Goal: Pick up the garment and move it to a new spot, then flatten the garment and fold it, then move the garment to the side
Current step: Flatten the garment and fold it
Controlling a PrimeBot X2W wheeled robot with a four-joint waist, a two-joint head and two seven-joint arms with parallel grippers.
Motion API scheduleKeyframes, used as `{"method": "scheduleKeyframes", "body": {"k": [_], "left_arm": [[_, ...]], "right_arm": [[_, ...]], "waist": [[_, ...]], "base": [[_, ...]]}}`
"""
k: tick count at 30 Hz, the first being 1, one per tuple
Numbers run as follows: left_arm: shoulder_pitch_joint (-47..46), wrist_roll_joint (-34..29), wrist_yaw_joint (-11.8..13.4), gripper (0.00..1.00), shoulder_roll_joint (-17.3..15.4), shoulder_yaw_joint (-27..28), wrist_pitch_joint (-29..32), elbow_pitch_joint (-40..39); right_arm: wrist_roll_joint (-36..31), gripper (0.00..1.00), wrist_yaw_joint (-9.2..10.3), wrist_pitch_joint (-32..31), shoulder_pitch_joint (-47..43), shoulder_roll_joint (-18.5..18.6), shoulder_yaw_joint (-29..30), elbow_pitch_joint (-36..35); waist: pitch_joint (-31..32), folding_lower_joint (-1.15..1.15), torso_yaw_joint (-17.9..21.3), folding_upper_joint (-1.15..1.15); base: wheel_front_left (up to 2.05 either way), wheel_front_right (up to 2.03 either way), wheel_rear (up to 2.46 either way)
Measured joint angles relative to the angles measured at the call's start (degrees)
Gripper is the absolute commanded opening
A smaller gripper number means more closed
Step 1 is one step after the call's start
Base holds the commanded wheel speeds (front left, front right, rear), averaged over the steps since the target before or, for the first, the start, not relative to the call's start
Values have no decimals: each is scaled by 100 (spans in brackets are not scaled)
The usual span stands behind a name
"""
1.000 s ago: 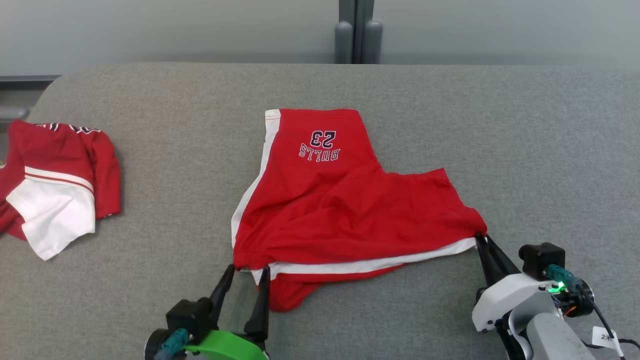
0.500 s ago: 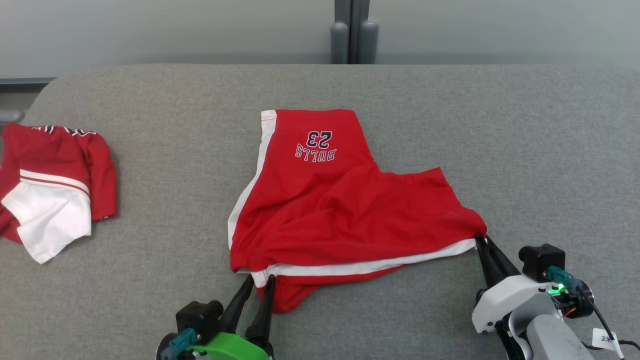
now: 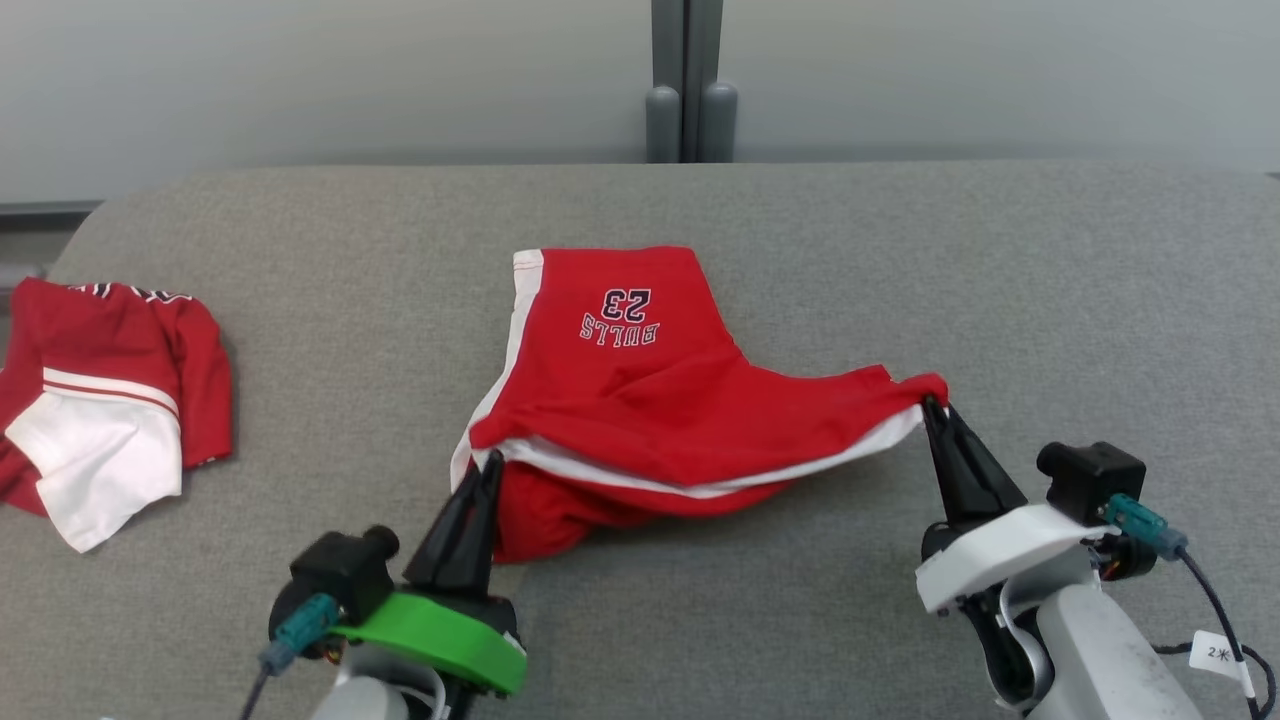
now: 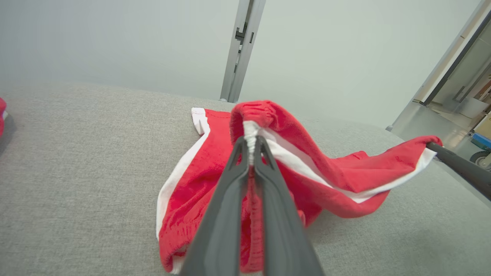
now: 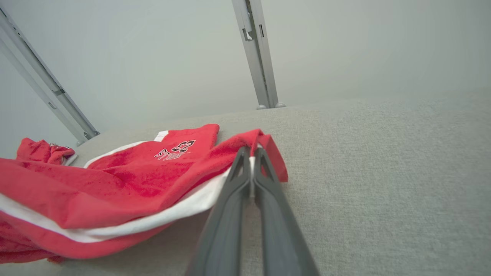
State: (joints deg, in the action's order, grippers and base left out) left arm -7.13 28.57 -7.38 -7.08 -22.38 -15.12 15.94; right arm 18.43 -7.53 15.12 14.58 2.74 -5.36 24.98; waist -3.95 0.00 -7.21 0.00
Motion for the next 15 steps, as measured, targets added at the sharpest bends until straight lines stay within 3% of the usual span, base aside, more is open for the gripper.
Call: {"method": "scheduleKeyframes", "body": {"k": [4,9,15], "left_arm": [[-492,-40,0,0,-374,67,1,-610],[-1490,19,0,0,-1121,-42,0,-1156],[-2709,708,0,0,-1824,-188,104,-1283]], "right_arm": [[524,0,1,-2,297,2,-105,-638],[945,0,1,-3,1104,3,-193,-1189],[1107,0,1,-67,2297,219,-214,-1459]], "waist": [[173,0,114,0],[278,0,369,0],[326,0,728,0]], "base": [[0,0,0],[0,0,0],[0,0,0]]}}
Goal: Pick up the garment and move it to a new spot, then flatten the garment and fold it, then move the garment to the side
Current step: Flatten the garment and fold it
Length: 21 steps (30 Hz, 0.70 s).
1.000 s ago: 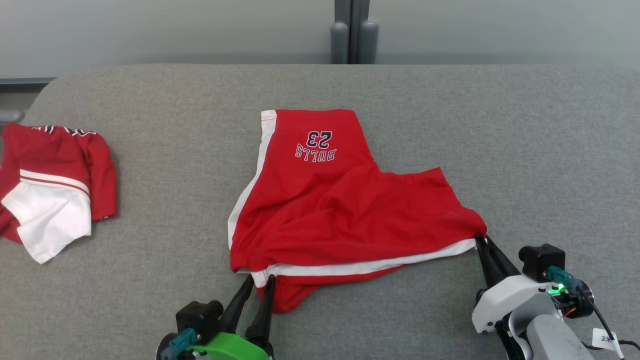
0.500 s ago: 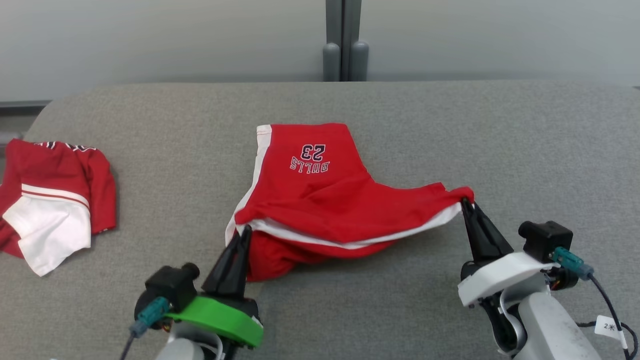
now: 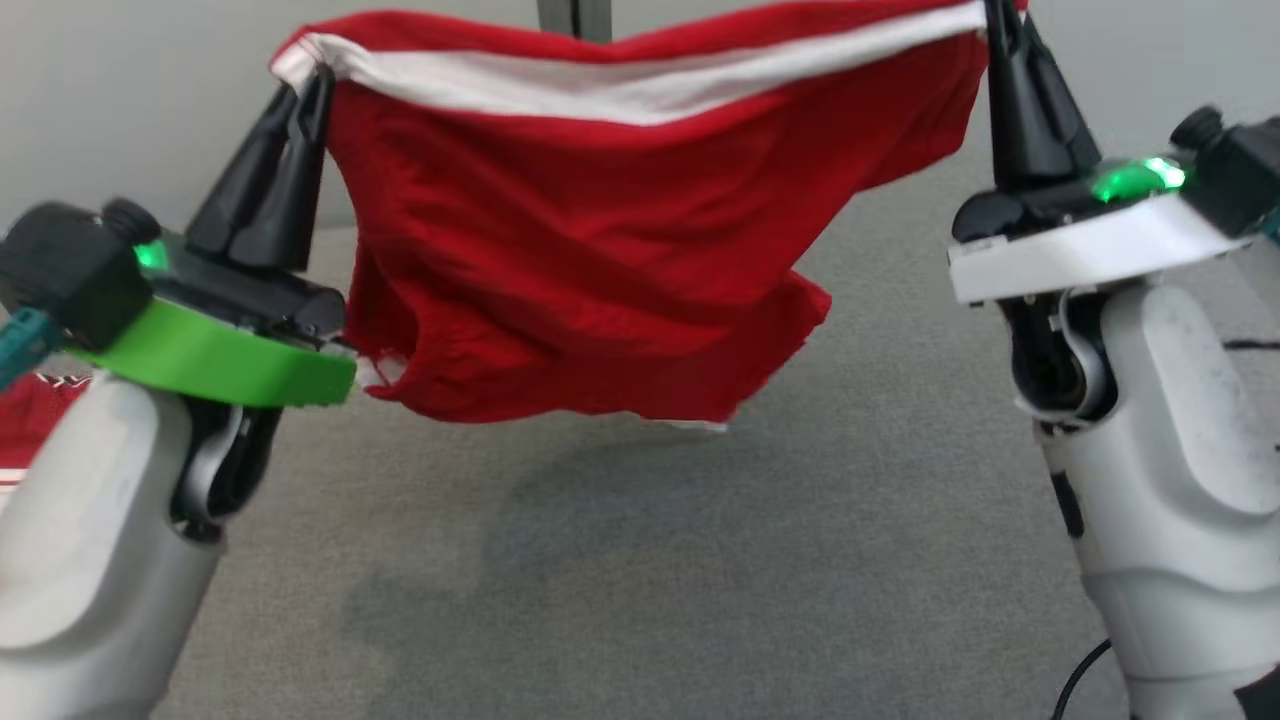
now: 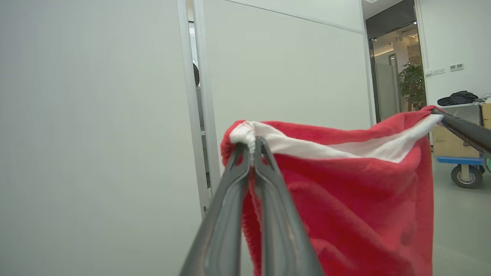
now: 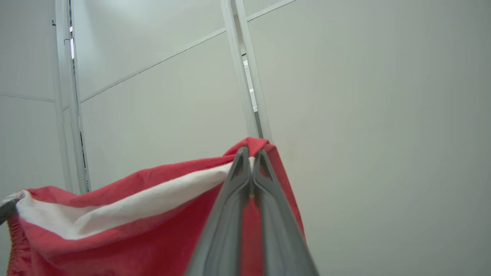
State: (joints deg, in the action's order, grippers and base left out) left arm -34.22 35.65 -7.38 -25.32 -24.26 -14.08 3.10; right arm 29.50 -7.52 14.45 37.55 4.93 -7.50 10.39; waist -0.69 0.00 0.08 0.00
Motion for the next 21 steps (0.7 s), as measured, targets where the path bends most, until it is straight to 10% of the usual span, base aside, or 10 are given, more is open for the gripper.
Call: {"method": "scheduleKeyframes", "body": {"k": [21], "left_arm": [[-2910,966,-16,0,-454,-240,-88,1553]], "right_arm": [[-1713,0,-1,48,3710,-162,376,2004]], "waist": [[-1878,1,507,0]], "base": [[0,0,0]]}}
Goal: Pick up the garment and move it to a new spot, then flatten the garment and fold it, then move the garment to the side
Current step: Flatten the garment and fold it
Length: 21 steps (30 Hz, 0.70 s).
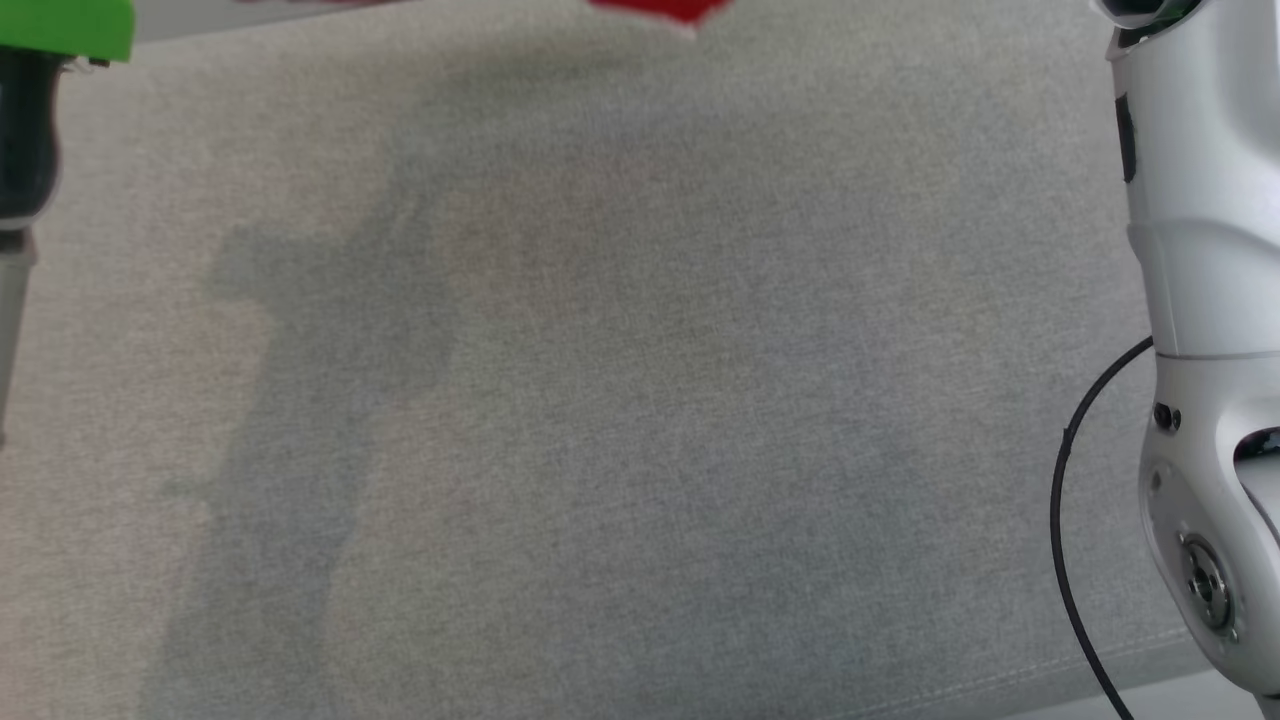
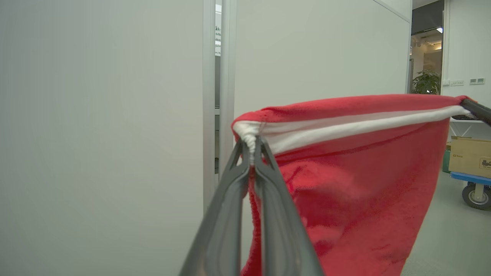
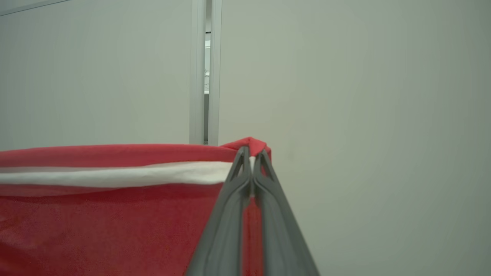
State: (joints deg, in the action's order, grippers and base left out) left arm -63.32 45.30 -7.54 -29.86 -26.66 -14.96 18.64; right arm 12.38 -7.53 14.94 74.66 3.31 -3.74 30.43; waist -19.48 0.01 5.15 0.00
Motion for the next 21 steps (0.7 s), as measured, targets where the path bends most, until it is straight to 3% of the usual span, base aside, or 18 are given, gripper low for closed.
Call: {"method": "scheduleKeyframes", "body": {"k": [6,12,17,21], "left_arm": [[618,-27,0,0,339,-80,-7,142],[2379,119,0,0,948,120,-7,544],[3777,-211,0,0,1290,-180,-8,828],[4549,-258,0,0,1603,-79,-8,958]], "right_arm": [[169,0,0,5,-775,-35,47,-149],[680,0,0,5,-2595,-51,-235,-170],[759,0,0,5,-3977,-64,-285,-114],[894,0,0,5,-4870,-60,-192,-119]], "waist": [[-310,1,80,0],[-70,0,95,0],[222,-1,65,0],[469,-1,23,0]], "base": [[0,0,0],[0,0,0],[0,0,0],[0,0,0]]}}
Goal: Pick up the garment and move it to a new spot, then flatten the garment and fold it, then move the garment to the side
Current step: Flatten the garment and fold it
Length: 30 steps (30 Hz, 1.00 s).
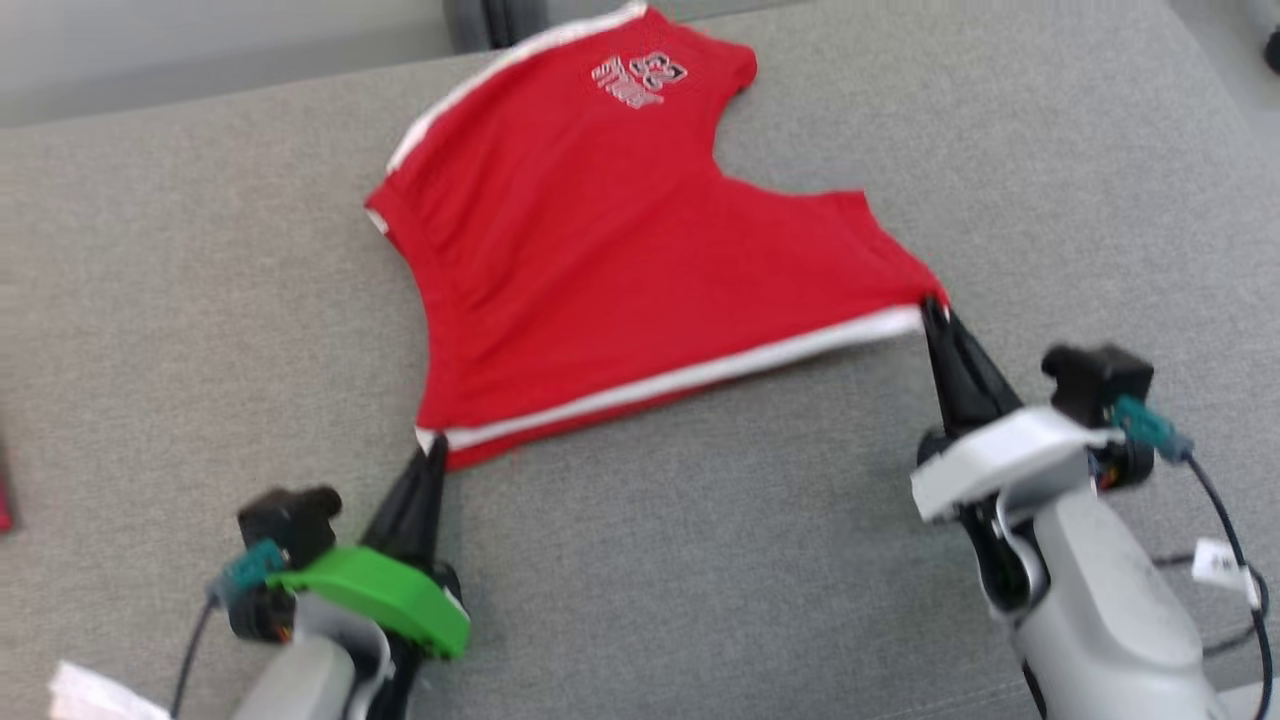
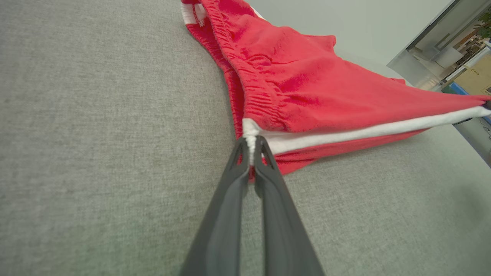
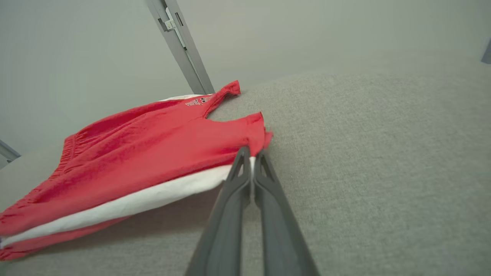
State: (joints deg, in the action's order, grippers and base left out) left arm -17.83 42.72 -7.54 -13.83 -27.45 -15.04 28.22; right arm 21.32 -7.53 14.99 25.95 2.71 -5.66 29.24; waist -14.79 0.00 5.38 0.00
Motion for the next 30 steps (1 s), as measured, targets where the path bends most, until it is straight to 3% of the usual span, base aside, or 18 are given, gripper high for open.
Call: {"method": "scheduleKeyframes", "body": {"k": [5,20,25,30], "left_arm": [[631,-111,0,0,248,176,0,-31],[2056,-654,-1,0,359,334,0,-525],[2078,-789,-1,0,369,374,0,-801],[1590,-811,-1,0,356,391,0,-1146]], "right_arm": [[159,0,0,0,-845,-4,193,-115],[667,0,-1,0,-2453,-4,301,-699],[714,0,-1,0,-2425,-3,358,-948],[710,0,0,0,-1740,4,361,-996]], "waist": [[329,0,-87,0],[1235,0,-317,0],[1194,0,-444,0],[933,0,-531,0]], "base": [[0,0,0],[0,0,0],[0,0,0],[0,0,0]]}}
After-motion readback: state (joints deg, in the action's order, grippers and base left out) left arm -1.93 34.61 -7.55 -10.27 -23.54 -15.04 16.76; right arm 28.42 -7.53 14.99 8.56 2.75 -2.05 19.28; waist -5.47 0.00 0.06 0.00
